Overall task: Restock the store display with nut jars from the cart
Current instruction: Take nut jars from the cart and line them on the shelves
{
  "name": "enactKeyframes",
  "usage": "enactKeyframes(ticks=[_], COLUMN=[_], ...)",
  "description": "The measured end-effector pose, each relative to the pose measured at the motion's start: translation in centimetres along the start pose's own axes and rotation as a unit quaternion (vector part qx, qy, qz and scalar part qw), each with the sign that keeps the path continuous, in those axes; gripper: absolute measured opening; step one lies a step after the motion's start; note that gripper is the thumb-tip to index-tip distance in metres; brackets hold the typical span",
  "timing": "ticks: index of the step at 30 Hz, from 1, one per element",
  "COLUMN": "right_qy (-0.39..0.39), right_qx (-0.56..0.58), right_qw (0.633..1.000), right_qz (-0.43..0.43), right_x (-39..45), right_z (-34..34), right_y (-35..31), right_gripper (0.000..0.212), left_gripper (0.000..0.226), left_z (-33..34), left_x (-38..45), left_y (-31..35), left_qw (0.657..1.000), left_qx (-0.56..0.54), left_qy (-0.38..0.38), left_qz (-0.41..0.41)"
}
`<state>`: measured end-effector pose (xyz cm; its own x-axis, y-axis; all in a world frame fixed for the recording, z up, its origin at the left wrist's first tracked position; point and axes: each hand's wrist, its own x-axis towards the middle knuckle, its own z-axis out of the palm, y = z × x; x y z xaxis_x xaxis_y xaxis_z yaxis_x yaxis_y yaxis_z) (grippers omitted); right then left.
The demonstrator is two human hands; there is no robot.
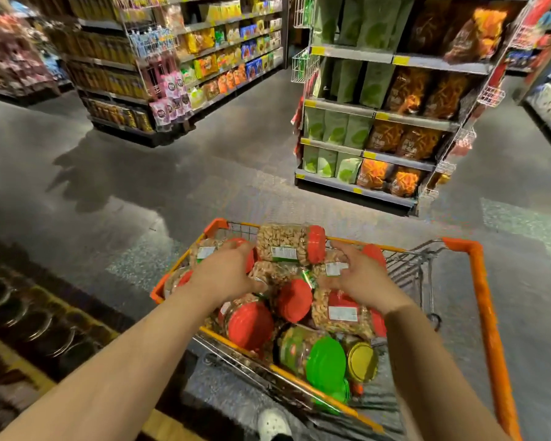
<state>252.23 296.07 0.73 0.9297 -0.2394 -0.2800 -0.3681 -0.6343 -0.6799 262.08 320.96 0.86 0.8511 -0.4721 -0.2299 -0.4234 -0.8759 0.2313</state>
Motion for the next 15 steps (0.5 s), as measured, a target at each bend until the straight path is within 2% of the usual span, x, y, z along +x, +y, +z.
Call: enactKeyframes(ticks=[5,9,15], right_qy=[-0.031,-0.027,-0.011], right_qx=[0.05,0.137,0.117], right_qw=[0.997,0.987,0.989], right_qz=[0.041,0.086,0.093], right_x=[8.8,13.9,18.9], right_z=[0.2,1.5,2.8], right_y=[1.8,3.9,6.1], right_gripper=[0.094,0.099,0.104], left_gripper=[0.113,0.122,0.125], left_z=[2.2,4.2,7.1], left_x=[9.2,14.9,21.1], left_y=[-0.9,-1.4,-1.9], left_qw=[0.999,0.996,0.985], left_qx=[-0.012,-0.032,-0.099], left_qy=[-0.03,-0.07,-0.121], left_qz=[-0.017,-0.038,-0.076])
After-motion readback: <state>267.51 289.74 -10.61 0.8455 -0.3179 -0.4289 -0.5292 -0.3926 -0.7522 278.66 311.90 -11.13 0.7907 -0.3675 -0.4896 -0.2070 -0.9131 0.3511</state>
